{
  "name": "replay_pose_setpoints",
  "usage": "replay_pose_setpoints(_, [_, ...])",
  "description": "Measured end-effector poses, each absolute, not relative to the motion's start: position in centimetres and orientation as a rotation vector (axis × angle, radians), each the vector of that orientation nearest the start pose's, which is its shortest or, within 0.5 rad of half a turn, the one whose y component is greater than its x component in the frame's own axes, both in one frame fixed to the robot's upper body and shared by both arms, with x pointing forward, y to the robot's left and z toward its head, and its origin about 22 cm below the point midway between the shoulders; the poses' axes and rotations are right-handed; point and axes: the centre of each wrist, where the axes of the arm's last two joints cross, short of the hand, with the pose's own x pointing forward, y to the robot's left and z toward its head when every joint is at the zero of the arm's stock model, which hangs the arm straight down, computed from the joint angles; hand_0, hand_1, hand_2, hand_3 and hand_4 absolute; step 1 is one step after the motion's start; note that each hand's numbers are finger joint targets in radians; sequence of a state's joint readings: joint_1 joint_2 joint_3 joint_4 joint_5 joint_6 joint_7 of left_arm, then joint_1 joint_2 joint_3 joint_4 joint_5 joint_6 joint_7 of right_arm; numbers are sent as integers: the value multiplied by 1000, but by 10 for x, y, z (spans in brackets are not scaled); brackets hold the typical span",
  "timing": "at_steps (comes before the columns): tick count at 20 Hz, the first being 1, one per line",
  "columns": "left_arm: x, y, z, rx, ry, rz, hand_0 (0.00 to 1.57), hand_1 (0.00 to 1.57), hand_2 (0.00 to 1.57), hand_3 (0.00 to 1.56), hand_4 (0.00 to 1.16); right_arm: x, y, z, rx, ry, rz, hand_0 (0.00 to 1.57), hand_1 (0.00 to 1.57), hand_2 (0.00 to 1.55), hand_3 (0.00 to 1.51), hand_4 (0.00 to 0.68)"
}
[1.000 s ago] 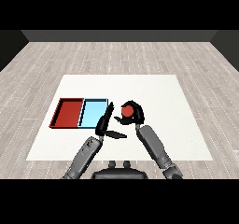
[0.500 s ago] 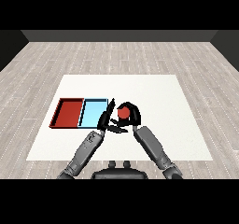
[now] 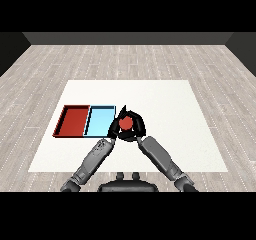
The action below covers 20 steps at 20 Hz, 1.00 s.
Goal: Pick the red can and put it in the red box
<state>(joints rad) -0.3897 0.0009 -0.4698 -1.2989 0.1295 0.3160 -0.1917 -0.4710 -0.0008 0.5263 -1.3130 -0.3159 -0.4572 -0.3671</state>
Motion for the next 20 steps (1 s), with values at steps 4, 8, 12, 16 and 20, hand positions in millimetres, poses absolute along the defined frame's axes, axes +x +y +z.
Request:
replay_pose_setpoints(4, [290, 80, 22, -242, -1804, -239, 0, 0, 0, 0, 0, 291, -60, 48, 328, -1960, 68, 1455, 1455, 1450, 1398, 543])
replay_pose_setpoints(8, [289, 76, 25, -191, -1814, -216, 773, 773, 782, 0, 551, 292, -58, 51, 326, -1974, 71, 1507, 1507, 1465, 1408, 512])
replay_pose_setpoints(12, [285, 72, 24, -134, -1821, -207, 1552, 1552, 1479, 1384, 868, 291, -60, 48, 334, -1980, 69, 1503, 1503, 1452, 1400, 523])
replay_pose_setpoints(16, [286, 74, 27, -115, -1820, -179, 1571, 1571, 1543, 1460, 1024, 293, -57, 51, 333, -1975, 63, 1461, 1461, 1438, 1391, 555])
replay_pose_setpoints(20, [287, 75, 30, -69, -1818, -176, 1571, 1571, 1452, 1300, 881, 294, -58, 53, 335, -1986, 61, 1478, 1478, 1437, 1390, 558])
